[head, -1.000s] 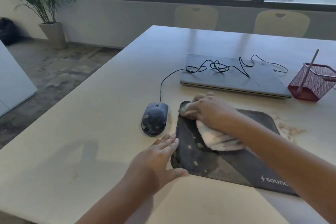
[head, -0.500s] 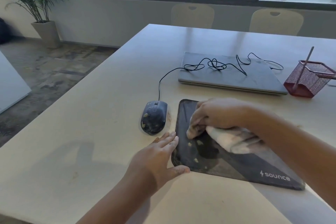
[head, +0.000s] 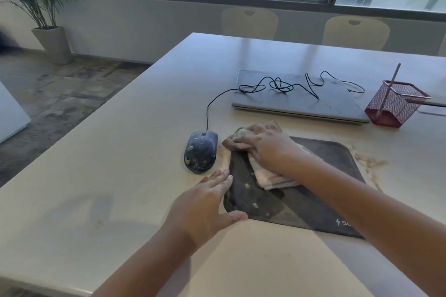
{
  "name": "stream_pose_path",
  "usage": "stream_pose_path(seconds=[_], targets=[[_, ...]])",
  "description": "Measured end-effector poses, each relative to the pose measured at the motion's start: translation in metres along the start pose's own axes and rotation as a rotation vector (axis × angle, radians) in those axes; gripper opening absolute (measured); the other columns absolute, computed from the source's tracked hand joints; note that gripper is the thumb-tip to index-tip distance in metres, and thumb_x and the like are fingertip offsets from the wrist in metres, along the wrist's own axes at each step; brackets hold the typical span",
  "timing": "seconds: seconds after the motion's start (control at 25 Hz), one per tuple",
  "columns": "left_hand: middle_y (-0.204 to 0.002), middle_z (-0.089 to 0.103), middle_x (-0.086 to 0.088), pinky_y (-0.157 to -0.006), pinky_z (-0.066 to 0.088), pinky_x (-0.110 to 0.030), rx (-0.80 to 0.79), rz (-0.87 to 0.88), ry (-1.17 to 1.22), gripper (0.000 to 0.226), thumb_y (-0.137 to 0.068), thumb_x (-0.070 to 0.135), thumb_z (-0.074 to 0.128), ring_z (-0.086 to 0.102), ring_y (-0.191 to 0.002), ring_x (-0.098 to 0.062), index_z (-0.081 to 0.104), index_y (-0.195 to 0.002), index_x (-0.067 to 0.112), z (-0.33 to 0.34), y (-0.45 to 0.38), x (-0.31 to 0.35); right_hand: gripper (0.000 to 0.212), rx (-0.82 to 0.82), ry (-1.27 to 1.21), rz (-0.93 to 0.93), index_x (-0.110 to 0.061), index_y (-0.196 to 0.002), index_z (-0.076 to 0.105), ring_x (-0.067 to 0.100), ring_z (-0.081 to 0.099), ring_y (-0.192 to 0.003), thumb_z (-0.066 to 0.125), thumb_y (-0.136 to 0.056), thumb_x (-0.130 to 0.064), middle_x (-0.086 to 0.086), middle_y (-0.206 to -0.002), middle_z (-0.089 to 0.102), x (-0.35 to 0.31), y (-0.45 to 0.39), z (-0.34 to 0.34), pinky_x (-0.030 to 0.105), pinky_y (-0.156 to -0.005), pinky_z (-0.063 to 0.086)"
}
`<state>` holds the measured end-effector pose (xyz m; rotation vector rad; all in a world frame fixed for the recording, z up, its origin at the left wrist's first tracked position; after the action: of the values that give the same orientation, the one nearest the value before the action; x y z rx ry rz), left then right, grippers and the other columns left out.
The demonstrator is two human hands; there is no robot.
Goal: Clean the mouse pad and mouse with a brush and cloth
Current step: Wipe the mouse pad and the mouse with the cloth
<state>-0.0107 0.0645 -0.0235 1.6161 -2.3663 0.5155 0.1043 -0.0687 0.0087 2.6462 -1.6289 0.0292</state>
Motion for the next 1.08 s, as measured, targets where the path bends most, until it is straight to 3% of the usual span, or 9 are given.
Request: stream_pose_path(seconds=[0.24,0.4,0.52,0.56,0.72,0.84,0.92,1.0,1.08], targets=[[-0.153,0.012,0.019,-0.105,0.017,-0.012,0.02,0.009,0.017,0.083,-0.078,0.068,0.046,0.008,-0.137,0.009,0.02,-0.145,0.028,-0.002,0.0,0.001,0.043,0.061,0.029,-0.079,-0.042,-0.136,0.038,0.018,0.022,-0.125,0.039,-0.096,-0.026,-0.003,-0.144,0.033,-0.012,0.051,-0.011,0.032,-0.098,0.022],[-0.154,0.013,0.016,-0.106,0.015,-0.011,0.046,0.033,0.021,0.082,-0.08,0.067,0.045,0.008,-0.138,0.007,0.019,-0.146,0.026,-0.001,0.002,0.003,0.039,0.133,0.15,-0.248,-0.045,-0.106,0.065,0.01,0.043,-0.104,0.073,-0.068,-0.038,-0.006,-0.116,0.062,-0.03,0.101,-0.022,0.026,-0.08,0.048],[-0.154,0.014,0.014,-0.107,0.014,-0.012,0.046,0.046,0.028,0.082,-0.08,0.066,0.045,0.007,-0.14,0.005,0.019,-0.146,0.024,-0.001,0.002,0.003,0.031,-0.234,-0.135,-0.294,-0.057,-0.103,0.058,0.003,0.045,-0.111,0.06,-0.082,-0.034,-0.023,-0.124,0.051,-0.003,0.11,-0.03,0.022,-0.09,0.043],[-0.154,0.014,0.014,-0.107,0.014,-0.012,0.055,0.049,0.025,0.082,-0.08,0.066,0.045,0.007,-0.14,0.004,0.019,-0.146,0.024,-0.001,0.002,0.002,0.029,-0.238,-0.314,-0.263,-0.053,-0.098,0.063,0.002,0.049,-0.111,0.059,-0.085,-0.028,-0.024,-0.12,0.052,0.011,0.101,-0.039,0.019,-0.092,0.039],[-0.154,0.016,0.014,-0.107,0.014,-0.012,0.083,0.055,0.028,0.082,-0.08,0.065,0.047,0.009,-0.14,0.004,0.021,-0.146,0.024,0.002,0.002,0.001,0.038,0.12,-0.293,-0.031,-0.035,-0.115,0.064,0.013,0.052,-0.116,0.056,-0.088,-0.009,-0.006,-0.119,0.057,0.034,0.055,-0.043,0.025,-0.104,0.034],[-0.154,0.016,0.014,-0.107,0.015,-0.013,0.088,0.06,0.038,0.081,-0.08,0.065,0.047,0.01,-0.139,0.004,0.022,-0.145,0.024,0.003,0.002,0.0,0.039,0.144,-0.094,-0.145,-0.034,-0.117,0.063,0.0,0.039,-0.113,0.058,-0.084,-0.012,-0.004,-0.132,0.054,-0.014,0.064,-0.016,0.006,-0.098,0.021],[-0.154,0.017,0.013,-0.107,0.014,-0.013,0.097,0.066,0.043,0.081,-0.08,0.064,0.048,0.01,-0.139,0.004,0.022,-0.145,0.024,0.003,0.001,-0.001,0.039,0.207,0.075,-0.186,-0.047,-0.106,0.064,0.006,0.045,-0.108,0.068,-0.074,-0.026,-0.01,-0.127,0.058,-0.029,0.09,-0.017,0.018,-0.091,0.038],[-0.154,0.017,0.012,-0.107,0.014,-0.012,0.102,0.068,0.05,0.081,-0.08,0.064,0.049,0.011,-0.139,0.004,0.023,-0.145,0.023,0.004,0.001,-0.001,0.037,0.133,0.046,-0.243,-0.051,-0.099,0.064,0.008,0.043,-0.1,0.068,-0.069,-0.029,-0.012,-0.121,0.06,-0.024,0.112,-0.015,0.025,-0.08,0.05],[-0.154,0.018,0.012,-0.106,0.013,-0.012,0.104,0.069,0.048,0.081,-0.08,0.064,0.049,0.011,-0.139,0.003,0.023,-0.145,0.023,0.005,0.001,-0.001,0.039,-0.041,-0.07,-0.267,-0.052,-0.101,0.061,0.001,0.035,-0.095,0.064,-0.073,-0.025,-0.023,-0.12,0.055,-0.005,0.127,-0.014,0.021,-0.08,0.045]])
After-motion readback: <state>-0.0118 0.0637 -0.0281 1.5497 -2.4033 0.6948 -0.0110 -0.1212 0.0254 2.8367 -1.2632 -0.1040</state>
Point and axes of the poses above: each hand's wrist, its own y-axis away from the middle knuckle, its own z-axis out of the palm, x = y × z, the point moved 5 cm from there along -y, towards the middle knuckle
